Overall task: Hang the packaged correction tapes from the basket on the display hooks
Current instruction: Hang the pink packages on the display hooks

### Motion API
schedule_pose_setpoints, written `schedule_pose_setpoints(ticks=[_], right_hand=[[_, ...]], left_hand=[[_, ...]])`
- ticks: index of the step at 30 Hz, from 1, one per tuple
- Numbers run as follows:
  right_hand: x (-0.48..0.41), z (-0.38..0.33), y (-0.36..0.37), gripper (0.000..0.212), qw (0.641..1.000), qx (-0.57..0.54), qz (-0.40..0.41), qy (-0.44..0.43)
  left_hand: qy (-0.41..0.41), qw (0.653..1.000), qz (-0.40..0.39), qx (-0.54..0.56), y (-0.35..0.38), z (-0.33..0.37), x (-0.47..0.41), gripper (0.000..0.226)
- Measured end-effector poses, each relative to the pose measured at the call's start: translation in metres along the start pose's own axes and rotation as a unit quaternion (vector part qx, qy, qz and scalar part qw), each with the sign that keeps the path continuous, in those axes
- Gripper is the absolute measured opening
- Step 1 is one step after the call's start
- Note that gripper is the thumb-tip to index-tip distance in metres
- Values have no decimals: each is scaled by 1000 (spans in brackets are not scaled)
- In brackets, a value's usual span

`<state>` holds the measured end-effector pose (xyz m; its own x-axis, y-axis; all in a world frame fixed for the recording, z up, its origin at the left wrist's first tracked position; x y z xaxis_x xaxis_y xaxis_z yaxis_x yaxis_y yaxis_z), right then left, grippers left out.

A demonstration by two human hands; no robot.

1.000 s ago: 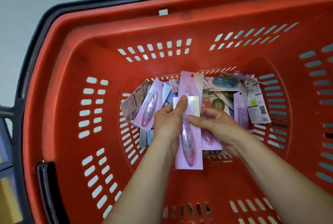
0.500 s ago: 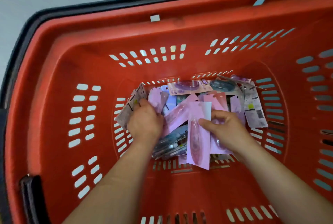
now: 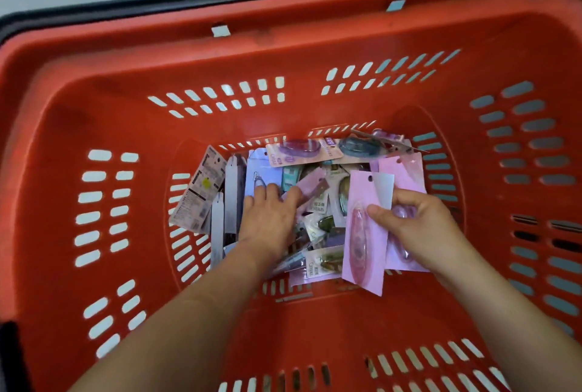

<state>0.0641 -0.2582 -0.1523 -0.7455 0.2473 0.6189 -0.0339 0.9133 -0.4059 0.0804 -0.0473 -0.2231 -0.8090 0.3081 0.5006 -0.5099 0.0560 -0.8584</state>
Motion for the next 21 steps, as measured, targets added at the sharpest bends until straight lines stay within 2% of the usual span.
schedule_pose_setpoints(ticks=[3,5,6,8,9,11,12,13,15,19,21], right_hand=[[10,-3,-3,19,1000,5,11,-9],[19,-9,-8,8,1000,7,29,-6],[24,-13,-11,4,999,7,38,-5],[36,-25,-17,8,999,-6,47,-9],[41,-31,-18,11,999,-18,45,-12],[58,-53,-24,22,997,-59,41,-7],[68,-66,-26,31,996,-76,34,-9],[79,-82,-30,42,995,-89,30,-17],[102,-116,-37,55,992,-120,23,-23],[156,-189,-61,61,988,-137,29,-62],[182,-219,-76,43,986,-145,39,-75]], left_hand=[[-9,998,15,59,-3,2,8,55],[-53,975,50,209,-20,-1,15,67],[-99,943,63,310,-33,-5,20,76],[-223,840,67,489,-62,-14,37,95],[-273,770,44,575,-72,-13,46,94],[-295,628,-35,719,-107,-1,68,62],[-288,574,-68,763,-126,7,80,47],[-271,550,-82,785,-149,14,92,38],[-239,562,-78,788,-193,24,115,31],[-180,600,-87,774,-269,44,160,39],[-162,626,-86,758,-306,51,185,45]])
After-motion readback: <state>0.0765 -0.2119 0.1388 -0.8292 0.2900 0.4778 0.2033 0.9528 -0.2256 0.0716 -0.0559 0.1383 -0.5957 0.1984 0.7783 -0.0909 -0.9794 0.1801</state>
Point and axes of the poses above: each hand's wrist, its own x-axis away from the middle knuckle, its own y-axis out of the palm, z = x × y, the point moved 6 cm from there along -x, towards the middle knuckle, and after that the axes turned 6 degrees about z, right-handed, at the moved point
